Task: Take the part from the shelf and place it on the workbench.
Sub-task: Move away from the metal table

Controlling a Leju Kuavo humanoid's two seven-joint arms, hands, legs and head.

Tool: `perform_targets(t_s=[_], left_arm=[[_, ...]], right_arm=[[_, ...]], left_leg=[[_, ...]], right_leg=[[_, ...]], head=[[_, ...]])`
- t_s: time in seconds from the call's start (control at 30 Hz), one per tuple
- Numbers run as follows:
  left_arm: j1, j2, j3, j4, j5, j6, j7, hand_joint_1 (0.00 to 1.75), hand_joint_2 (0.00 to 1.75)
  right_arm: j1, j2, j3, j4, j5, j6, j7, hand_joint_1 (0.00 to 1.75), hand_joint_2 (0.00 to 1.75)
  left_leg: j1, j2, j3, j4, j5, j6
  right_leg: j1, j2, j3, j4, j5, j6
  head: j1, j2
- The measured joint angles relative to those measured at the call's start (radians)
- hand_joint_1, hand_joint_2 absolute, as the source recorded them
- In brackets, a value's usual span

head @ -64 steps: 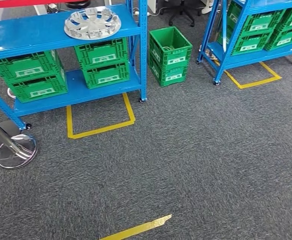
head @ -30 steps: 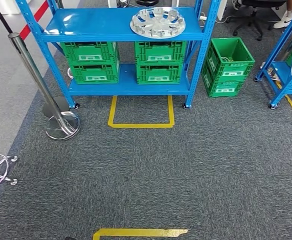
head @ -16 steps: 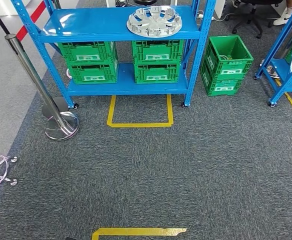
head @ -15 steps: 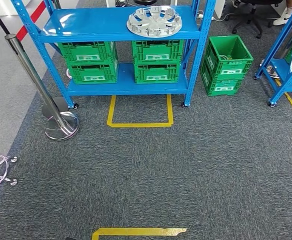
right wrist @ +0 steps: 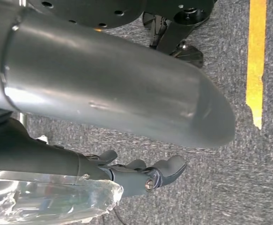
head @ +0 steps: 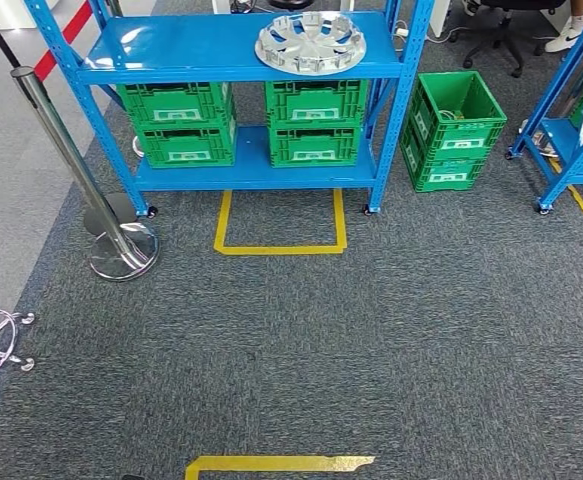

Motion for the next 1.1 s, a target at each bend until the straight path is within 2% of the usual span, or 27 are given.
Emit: perform_targets(t_s=[0.27, 1.1], left_arm=[[0.003, -0.006, 0.055, -0.006, 0.034, -0.007, 0.011, 0.00, 0.00], [0.004, -0.022, 0.078, -0.030, -0.016, 0.018, 0.000, 0.00, 0.00]], right_arm=[[0.011, 0.006, -0.009, -0.020, 0.002, 0.000, 0.023, 0.00, 0.00], [0.032, 0.038, -0.022, -0.106, 0.023, 0.022, 0.050, 0.00, 0.00]], left_leg=[[0.000, 0.000, 0.000, 0.000, 0.000, 0.000], [0.000, 0.000, 0.000, 0.000, 0.000, 0.000]], right_leg=[[0.000, 0.000, 0.000, 0.000, 0.000, 0.000], [0.000, 0.000, 0.000, 0.000, 0.000, 0.000]], head=[[0.000, 0.000], [0.000, 0.000]])
